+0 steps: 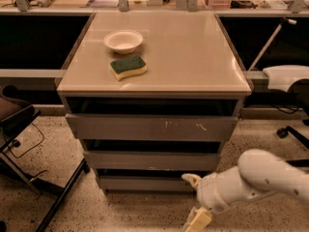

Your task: Open bottom drawer

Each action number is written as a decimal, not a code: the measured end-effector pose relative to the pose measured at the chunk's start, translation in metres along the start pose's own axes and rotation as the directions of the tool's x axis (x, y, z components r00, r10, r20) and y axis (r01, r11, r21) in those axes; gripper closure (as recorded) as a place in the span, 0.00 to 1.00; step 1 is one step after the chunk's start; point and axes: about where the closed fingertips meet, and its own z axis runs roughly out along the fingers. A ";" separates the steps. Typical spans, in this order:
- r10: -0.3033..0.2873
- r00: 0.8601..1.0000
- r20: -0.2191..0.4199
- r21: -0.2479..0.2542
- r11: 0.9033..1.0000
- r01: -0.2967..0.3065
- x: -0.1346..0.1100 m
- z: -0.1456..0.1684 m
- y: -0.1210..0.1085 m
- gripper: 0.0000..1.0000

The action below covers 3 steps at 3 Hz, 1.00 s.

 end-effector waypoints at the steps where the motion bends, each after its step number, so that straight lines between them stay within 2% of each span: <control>1: 0.091 0.994 0.056 -0.003 0.996 -0.091 0.056 0.070 0.005 0.00; 2: 0.138 0.987 0.088 0.014 0.990 -0.140 0.070 0.097 -0.002 0.00; 3: 0.138 0.987 0.088 0.014 0.990 -0.140 0.070 0.097 -0.002 0.00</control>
Offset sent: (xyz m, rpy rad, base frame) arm -0.0188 0.0094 -0.0766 0.0470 0.0539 -0.0616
